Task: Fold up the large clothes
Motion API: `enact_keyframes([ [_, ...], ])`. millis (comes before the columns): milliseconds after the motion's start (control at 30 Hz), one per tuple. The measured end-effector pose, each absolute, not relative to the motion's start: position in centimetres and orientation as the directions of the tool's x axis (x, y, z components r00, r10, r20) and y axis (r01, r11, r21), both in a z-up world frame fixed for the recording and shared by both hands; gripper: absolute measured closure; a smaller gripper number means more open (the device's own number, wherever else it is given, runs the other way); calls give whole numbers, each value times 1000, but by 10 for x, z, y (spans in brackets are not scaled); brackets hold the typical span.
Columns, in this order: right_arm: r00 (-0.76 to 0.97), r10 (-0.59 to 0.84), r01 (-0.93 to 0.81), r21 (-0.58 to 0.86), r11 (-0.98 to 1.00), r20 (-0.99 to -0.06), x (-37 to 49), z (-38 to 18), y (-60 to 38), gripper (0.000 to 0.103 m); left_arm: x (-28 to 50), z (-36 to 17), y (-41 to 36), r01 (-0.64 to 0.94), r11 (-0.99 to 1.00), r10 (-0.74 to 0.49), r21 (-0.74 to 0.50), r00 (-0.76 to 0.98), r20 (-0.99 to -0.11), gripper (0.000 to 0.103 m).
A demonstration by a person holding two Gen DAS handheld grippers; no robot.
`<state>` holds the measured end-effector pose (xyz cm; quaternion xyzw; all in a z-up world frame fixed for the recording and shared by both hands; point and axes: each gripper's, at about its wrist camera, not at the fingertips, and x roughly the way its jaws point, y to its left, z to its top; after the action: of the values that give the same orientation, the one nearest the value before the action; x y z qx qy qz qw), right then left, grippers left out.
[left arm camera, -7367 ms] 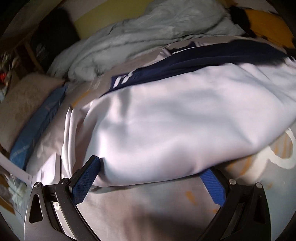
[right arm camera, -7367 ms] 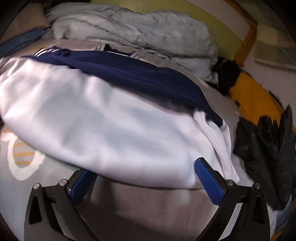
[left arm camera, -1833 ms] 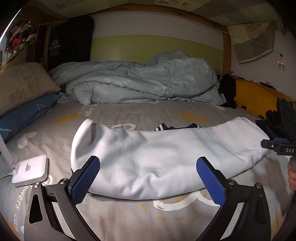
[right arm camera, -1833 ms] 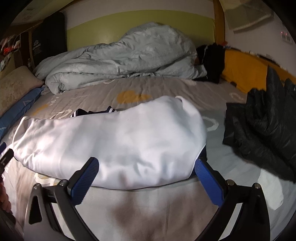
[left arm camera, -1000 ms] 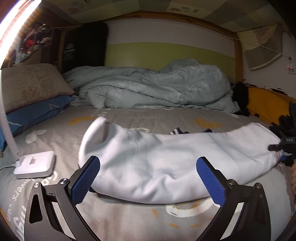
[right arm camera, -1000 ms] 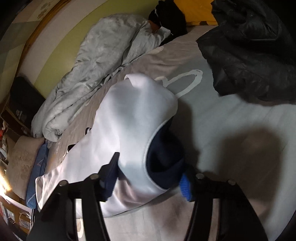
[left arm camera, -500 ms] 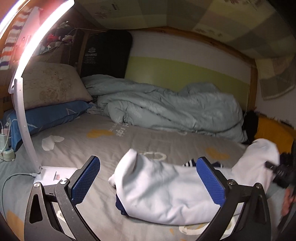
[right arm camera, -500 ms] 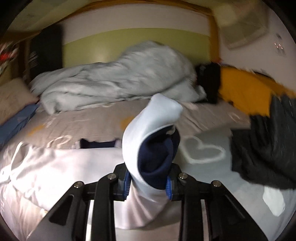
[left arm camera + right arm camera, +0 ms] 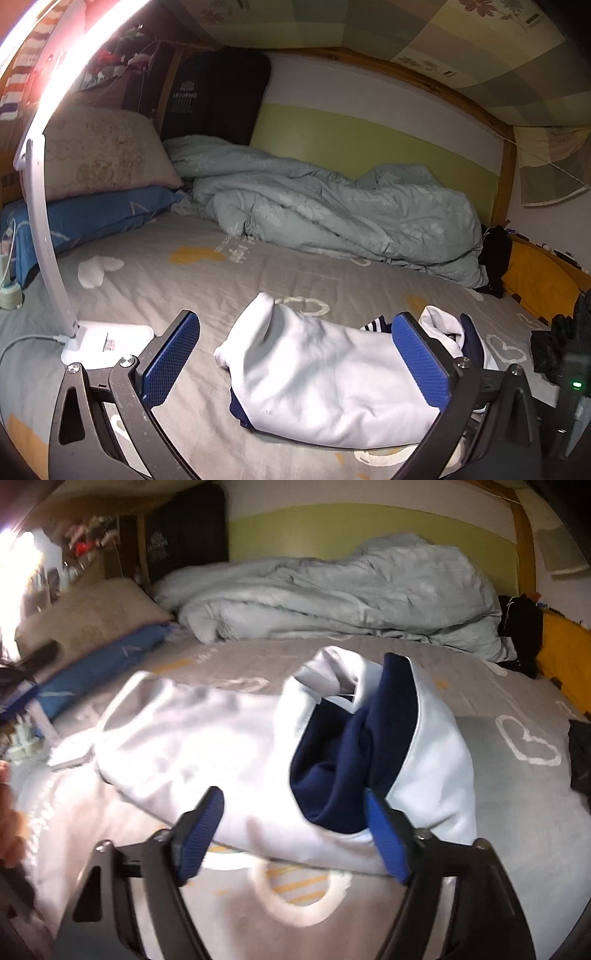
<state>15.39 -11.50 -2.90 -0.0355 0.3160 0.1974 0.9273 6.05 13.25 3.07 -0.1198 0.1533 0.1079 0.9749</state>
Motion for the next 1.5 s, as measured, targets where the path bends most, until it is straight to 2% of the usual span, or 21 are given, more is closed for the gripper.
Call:
enact_keyframes([
  [67, 725, 352, -383, 78, 921, -592, 151, -25, -120, 26, 62, 29, 134, -248, 946, 170, -208, 927, -334, 0],
  [133, 738, 355, -364, 104, 926, -574, 150, -18, -127, 20, 61, 28, 132, -249, 947, 171, -205, 927, -333, 0],
  [200, 762, 344, -333, 123, 935, -548, 146, -12, -135, 3, 61, 28, 132, -248, 948, 174, -199, 928, -329, 0],
  [233, 778, 328, -312, 125, 942, -535, 147, -8, -138, 0, 61, 28, 131, -247, 949, 176, -193, 929, -326, 0],
  [333, 828, 240, -217, 104, 971, -508, 154, 2, -153, 0, 62, 27, 129, -241, 953, 172, -185, 929, -327, 0],
  [533, 818, 145, -83, 135, 987, -557, 180, 5, -189, 0, 65, 26, 129, -241, 954, 170, -180, 925, -339, 0],
  [667, 822, 134, -67, 139, 988, -553, 175, 2, -206, 0, 67, 25, 132, -232, 954, 153, -192, 923, -353, 0],
  [867, 818, 100, -90, 45, 995, -567, 166, -16, -209, 0, 72, 22, 128, -193, 964, 111, -185, 919, -379, 0],
  [933, 822, 102, -104, 28, 994, -560, 160, -20, -210, 0, 80, 17, 131, -215, 962, 125, -171, 897, -425, 0],
  [1067, 851, 76, -102, -21, 995, -520, 147, -19, -213, 0, 107, -4, 142, -275, 954, 158, -121, 802, -576, 0],
  [1167, 852, 91, -116, -18, 993, -516, 143, -17, -215, 0, 117, -26, 159, -300, 935, 109, -187, 748, -655, 0],
  [1233, 853, 102, -123, -7, 992, -512, 142, -16, -218, 0, 123, -40, 173, -313, 909, 43, -275, 727, -685, 0],
  [1400, 846, 137, -145, 24, 989, -516, 141, -18, -220, 0, 143, -73, 189, -332, 880, -22, -341, 688, -725, 1],
  [1500, 845, 154, -172, 13, 985, -513, 139, -17, -217, 0, 146, -86, 199, -314, 838, -100, -446, 716, -691, 2],
])
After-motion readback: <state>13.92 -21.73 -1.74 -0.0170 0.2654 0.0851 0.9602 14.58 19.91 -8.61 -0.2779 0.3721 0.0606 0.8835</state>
